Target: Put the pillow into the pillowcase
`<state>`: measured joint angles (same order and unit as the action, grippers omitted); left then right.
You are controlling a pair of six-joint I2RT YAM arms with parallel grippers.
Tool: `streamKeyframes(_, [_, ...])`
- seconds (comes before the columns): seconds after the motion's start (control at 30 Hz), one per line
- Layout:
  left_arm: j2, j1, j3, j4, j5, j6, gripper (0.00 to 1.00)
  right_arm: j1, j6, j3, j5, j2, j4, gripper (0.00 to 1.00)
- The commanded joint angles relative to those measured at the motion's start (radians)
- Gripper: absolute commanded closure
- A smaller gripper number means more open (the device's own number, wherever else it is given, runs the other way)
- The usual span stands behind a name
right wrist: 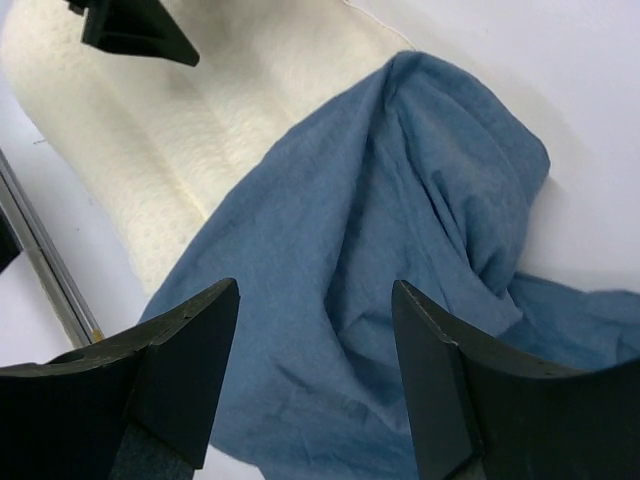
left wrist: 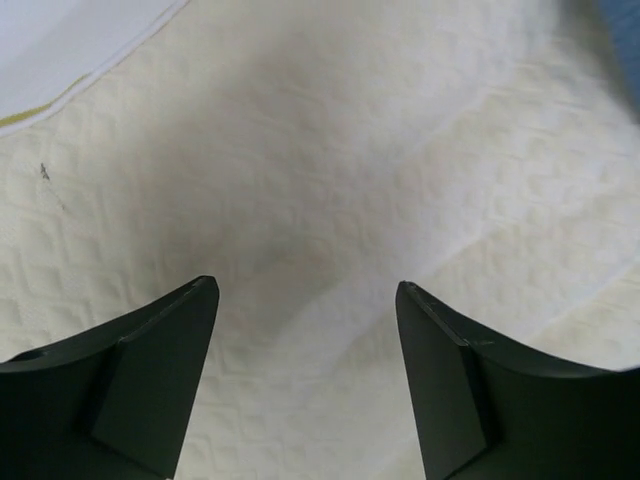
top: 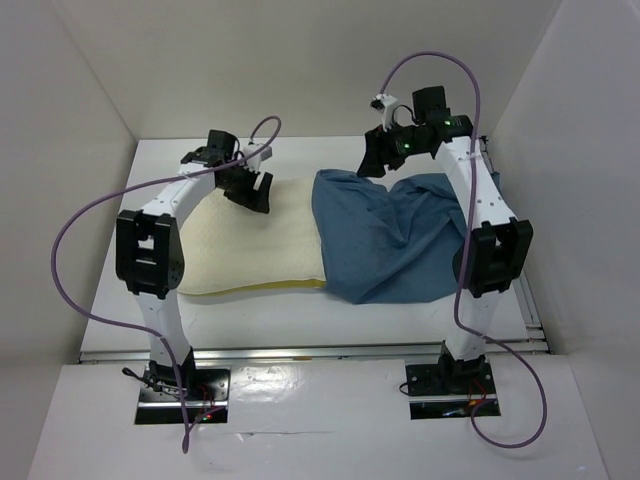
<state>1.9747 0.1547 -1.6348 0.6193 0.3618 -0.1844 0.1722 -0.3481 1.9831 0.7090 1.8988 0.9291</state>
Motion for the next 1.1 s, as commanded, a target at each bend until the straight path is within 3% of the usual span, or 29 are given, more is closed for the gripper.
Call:
streamKeyframes(0.0, [-0.017,-0.006,-0.080,0.097,0.166,-0.038,0.15,0.007,0.008,0.089,0.093,0.109,0.005,0.29])
streamKeyframes(0.13, [0.003,-0.015,-0.142,0.174,0.209,-0.036,0.15,0.007,0.009,0.164,0.104,0.226,0.002,0.27])
streamKeyframes(0.5, [-0.099,-0.015,-0.042,0.174,0.229,-0.004,0.17,0.018,-0.129,0.398,0.104,0.505,-0.007,0.01])
streamKeyframes(0.7, [-0.109,-0.015,-0.033,0.174,0.214,0.019,0.18,0.018,-0.250,0.324,0.130,0.537,-0.092,0.01])
streamKeyframes(0.97, [-0.016,-0.015,-0.161,0.200,0.195,0.060,0.18,0.046,-0.472,0.415,0.168,0.706,0.221,0.01])
streamKeyframes(1.03, [0.019,-0.015,-0.194,0.214,0.195,0.086,0.18,0.055,-0.532,0.392,0.178,0.715,0.293,0.12])
streamKeyframes(1.07, [0.030,-0.024,-0.221,0.214,0.195,0.086,0.18,0.055,-0.552,0.382,0.190,0.715,0.316,0.23])
